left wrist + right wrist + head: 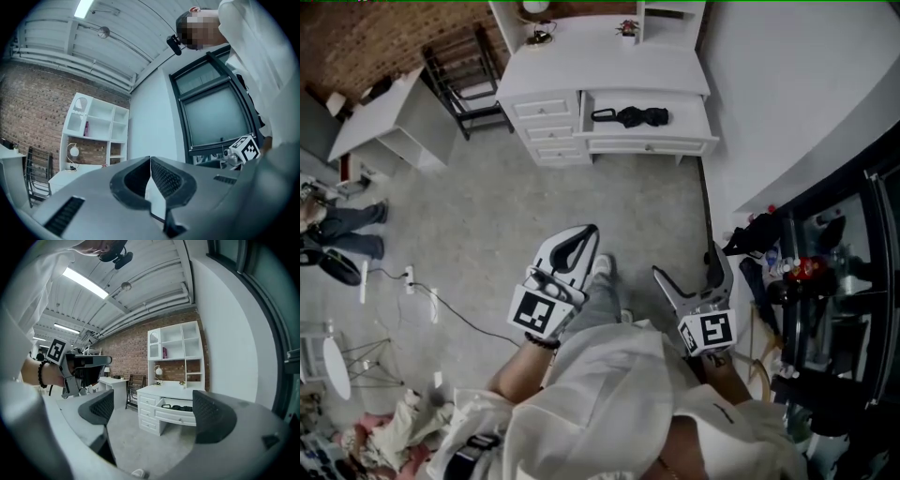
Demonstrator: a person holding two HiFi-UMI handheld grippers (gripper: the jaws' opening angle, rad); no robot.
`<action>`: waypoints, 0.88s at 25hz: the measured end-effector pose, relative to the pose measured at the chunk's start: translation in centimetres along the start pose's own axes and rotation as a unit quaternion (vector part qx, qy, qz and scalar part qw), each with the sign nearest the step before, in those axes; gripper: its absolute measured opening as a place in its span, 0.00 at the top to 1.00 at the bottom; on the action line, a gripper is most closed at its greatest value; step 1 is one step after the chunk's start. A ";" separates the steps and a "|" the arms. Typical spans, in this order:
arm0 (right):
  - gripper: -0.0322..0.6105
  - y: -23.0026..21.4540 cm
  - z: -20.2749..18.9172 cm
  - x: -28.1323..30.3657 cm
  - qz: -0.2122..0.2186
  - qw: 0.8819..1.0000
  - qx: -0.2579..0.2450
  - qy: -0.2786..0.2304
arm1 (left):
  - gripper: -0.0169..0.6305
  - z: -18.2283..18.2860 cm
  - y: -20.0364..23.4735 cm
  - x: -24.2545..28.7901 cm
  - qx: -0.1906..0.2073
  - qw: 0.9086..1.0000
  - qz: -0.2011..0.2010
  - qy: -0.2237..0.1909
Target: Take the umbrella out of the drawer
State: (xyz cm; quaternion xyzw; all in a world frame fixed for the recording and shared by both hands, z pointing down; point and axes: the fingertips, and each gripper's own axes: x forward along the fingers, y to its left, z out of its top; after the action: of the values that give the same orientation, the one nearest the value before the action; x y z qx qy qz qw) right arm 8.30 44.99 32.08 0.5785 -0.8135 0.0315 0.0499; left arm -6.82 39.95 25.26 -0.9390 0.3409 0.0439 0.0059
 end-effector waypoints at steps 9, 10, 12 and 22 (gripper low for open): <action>0.15 -3.3 0.0 6.5 -0.010 1.000 -0.019 0.010 | 0.93 -1.3 5.7 6.8 -0.006 1.000 -0.016 -0.013; 0.15 -4.0 0.0 7.7 -0.013 1.000 -0.021 0.011 | 0.93 -1.6 6.6 8.0 -0.008 1.000 -0.021 -0.014; 0.16 -5.4 0.3 10.2 -0.018 1.000 -0.023 0.012 | 0.93 -2.3 8.7 10.4 -0.014 0.999 -0.028 -0.012; 0.16 -10.0 3.0 23.7 -0.012 0.999 -0.048 0.021 | 0.93 -3.9 18.8 20.1 -0.043 0.998 -0.051 -0.007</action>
State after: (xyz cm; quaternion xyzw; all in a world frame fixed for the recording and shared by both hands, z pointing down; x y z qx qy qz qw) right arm 9.86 19.15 31.85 0.5846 -0.8058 0.0039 0.0947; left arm -3.22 12.55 27.74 -0.9544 0.2899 0.0649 -0.0299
